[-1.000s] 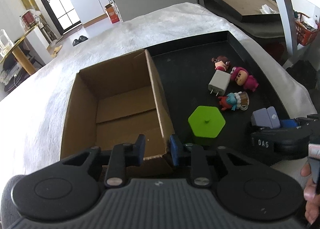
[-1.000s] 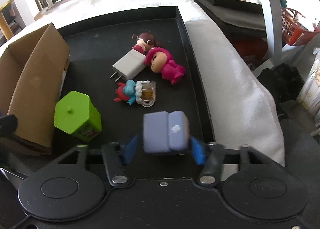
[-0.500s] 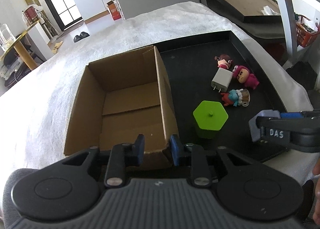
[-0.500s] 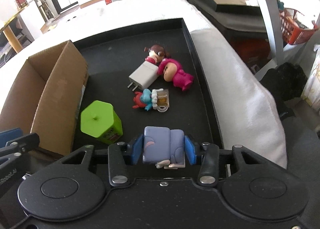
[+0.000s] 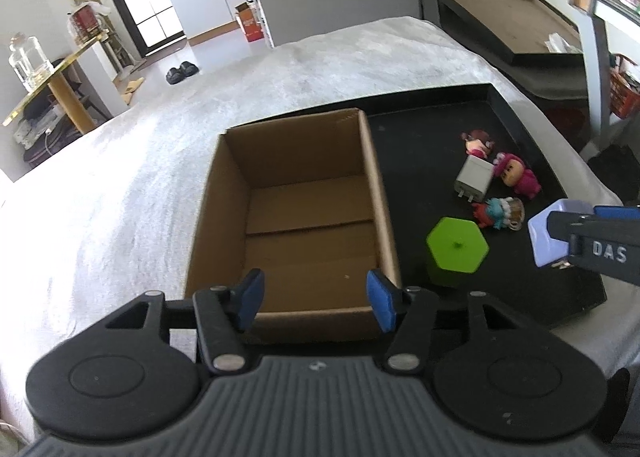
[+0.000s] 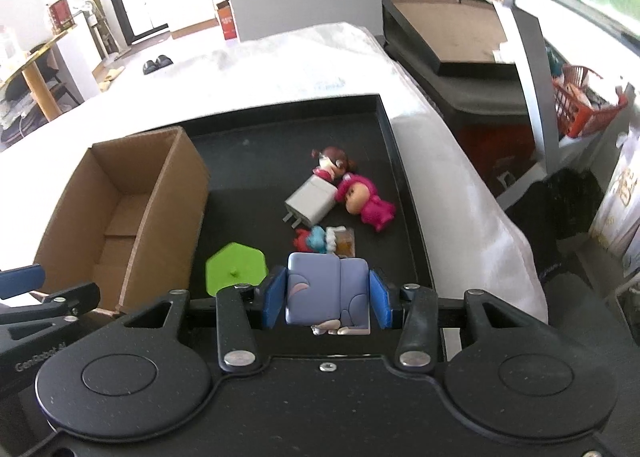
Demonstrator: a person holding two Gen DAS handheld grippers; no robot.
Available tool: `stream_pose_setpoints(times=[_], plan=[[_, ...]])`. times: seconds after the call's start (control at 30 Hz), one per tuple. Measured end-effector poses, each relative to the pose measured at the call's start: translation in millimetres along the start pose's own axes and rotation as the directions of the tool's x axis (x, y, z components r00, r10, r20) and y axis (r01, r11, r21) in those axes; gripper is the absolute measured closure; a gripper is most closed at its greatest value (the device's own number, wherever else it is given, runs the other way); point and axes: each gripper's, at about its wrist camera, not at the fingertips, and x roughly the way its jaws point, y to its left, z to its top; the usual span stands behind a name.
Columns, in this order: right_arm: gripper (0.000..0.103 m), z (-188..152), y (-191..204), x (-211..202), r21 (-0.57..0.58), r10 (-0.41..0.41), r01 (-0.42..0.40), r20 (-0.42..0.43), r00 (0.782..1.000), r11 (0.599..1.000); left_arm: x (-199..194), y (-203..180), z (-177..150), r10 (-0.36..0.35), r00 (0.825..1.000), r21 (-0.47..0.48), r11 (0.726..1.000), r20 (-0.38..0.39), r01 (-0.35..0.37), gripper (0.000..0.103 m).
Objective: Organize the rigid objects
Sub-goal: 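Lift the blue block with the right gripper and carry it over the box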
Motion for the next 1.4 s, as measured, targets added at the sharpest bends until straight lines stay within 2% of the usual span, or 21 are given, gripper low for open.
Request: stream_pose_setpoints(times=[0.37, 0.87, 1.07, 1.2, 1.33, 1.4], plan=[[0.059, 12.6, 34.6, -14.2, -0.086, 0.023, -0.021, 0.026, 0.999, 0.996, -2.6, 30.8, 2.6, 0.03, 0.999, -0.039, 0.999, 0.026, -0.029, 0.044], [0.059, 27.0, 102.0, -12.5, -0.223, 0.05, -0.041, 0.037, 0.998, 0.974, 15.4, 76.3, -4.2, 0.05, 0.999, -0.095, 0.994, 0.015, -0.048, 0.045], [0.059, 30.4, 122.8, -7.3, -0.266, 0.066, -0.054, 0.036, 0.997, 0.963, 27.0, 94.3, -6.3, 0.015, 1.0, -0.125, 0.992, 0.003, -0.014, 0.058], [0.059, 33.3, 137.0, -1.1, -0.292, 0.08, -0.069, 0.026, 0.996, 0.954, 36.9, 104.1, -8.5, -0.015, 1.0, -0.154, 0.988, -0.022, 0.011, 0.075], [0.059, 35.7, 148.3, 6.6, -0.312, 0.089, -0.079, 0.019, 0.996, 0.947, 45.2, 109.1, -11.2, -0.041, 0.998, -0.171, 0.985, -0.043, 0.033, 0.085], [0.059, 35.6, 154.5, 10.6, -0.325, 0.09, -0.081, 0.013, 0.996, 0.942, 49.6, 110.7, -13.0, -0.053, 0.997, -0.174, 0.984, -0.05, 0.044, 0.098]])
